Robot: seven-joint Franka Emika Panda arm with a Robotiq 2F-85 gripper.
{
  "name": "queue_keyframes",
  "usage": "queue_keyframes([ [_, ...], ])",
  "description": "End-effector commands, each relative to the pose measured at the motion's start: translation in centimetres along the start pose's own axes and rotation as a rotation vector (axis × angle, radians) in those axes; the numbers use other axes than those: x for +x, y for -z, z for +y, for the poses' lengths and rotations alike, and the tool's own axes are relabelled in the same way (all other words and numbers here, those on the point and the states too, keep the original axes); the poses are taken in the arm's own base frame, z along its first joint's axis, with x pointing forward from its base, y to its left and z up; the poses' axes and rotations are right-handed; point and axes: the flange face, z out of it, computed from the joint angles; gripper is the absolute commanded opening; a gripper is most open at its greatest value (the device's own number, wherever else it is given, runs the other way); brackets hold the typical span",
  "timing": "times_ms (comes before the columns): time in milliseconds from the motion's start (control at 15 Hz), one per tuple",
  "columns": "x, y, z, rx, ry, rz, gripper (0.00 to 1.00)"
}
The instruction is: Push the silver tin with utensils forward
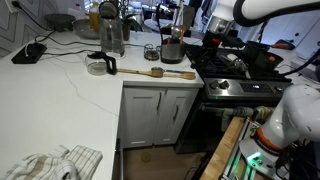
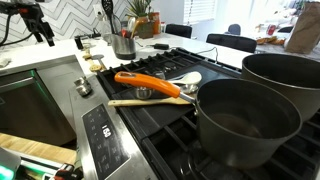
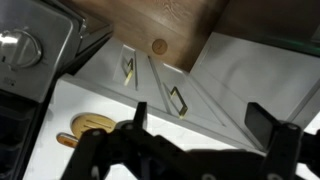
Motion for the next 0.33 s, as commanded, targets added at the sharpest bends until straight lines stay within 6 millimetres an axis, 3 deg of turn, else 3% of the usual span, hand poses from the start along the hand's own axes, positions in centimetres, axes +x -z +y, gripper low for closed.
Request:
queue_keyframes([
  [0,-1.9,1.2,2.1,0.070,0.068,-0.108,1.00],
  [67,-1.1,0.8,1.0,0.020,0.028,-0.063,1.00],
  [267,-1.4,1.4,1.9,0.048,0.058,-0.088,1.00],
])
